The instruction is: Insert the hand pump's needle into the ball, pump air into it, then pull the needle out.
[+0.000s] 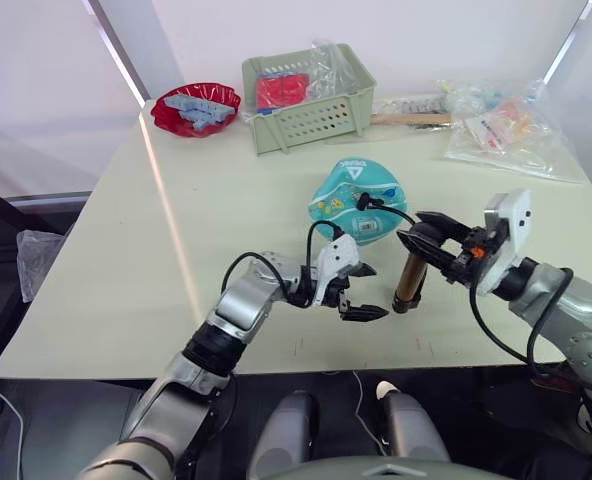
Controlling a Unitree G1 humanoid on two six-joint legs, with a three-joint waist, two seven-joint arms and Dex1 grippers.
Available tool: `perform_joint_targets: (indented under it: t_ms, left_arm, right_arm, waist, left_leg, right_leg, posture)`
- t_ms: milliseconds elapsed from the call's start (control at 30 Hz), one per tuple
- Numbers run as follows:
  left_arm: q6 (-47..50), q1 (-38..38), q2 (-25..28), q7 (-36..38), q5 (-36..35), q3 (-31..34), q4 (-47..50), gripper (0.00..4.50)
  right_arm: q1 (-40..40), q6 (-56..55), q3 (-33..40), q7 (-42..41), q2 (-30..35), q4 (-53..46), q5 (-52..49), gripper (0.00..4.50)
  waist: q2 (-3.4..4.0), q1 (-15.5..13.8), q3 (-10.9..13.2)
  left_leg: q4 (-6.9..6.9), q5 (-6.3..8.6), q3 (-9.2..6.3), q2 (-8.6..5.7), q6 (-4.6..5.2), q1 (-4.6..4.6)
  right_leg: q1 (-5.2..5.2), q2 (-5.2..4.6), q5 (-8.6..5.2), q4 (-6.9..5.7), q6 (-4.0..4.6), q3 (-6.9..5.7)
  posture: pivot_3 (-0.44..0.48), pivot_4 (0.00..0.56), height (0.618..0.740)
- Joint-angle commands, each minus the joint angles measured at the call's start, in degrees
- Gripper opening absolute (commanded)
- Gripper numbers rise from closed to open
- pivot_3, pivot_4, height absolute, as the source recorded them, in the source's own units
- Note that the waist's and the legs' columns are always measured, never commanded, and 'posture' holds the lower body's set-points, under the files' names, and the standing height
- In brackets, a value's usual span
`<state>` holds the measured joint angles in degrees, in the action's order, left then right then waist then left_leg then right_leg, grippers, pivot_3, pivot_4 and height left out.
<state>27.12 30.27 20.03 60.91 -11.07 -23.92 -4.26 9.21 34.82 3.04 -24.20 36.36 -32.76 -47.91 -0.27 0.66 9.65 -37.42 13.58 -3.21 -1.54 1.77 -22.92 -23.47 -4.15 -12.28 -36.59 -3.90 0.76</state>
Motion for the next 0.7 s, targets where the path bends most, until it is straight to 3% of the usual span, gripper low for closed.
perform_joint_targets:
  t_ms: [33,300,700]
  left_arm:
    - [-1.3,-1.0,-1.9,-1.2,0.8,-1.0,-1.2,4.46]
    - [-4.5,-3.0,-6.4,-3.5,3.1,-2.3,-6.2,4.46]
    - [-5.7,-1.6,-9.3,-2.7,2.1,-0.2,-12.0,4.46]
  right_arm:
    - [1.2,-2.7,0.1,-1.6,-0.9,-2.7,2.2,2.09]
    - [0.7,-3.9,-1.1,-3.8,-3.3,-3.9,5.7,2.09]
    - [0.8,-2.4,-0.2,-3.9,-4.6,-5.3,4.7,2.09]
  waist:
    - [-0.01,0.0,0.0]
    - [-0.03,0.0,0.0]
    - [-0.05,0.0,0.0]
  left_leg:
    - [0.0,0.0,0.0,0.0,0.0,0.0]
    - [0.0,0.0,-0.01,0.02,0.0,0.0]
    - [-0.01,0.0,-0.01,0.02,0.0,0.01]
  right_leg:
    - [0.0,0.0,0.0,0.0,0.0,0.0]
    - [-0.01,0.01,0.03,-0.01,0.04,-0.01]
    - [-0.01,0.01,0.03,-0.02,0.04,-0.02]
  posture:
    - [0.0,0.15,0.737]
    - [0.0,0.15,0.737]
    - [0.0,0.15,0.737]
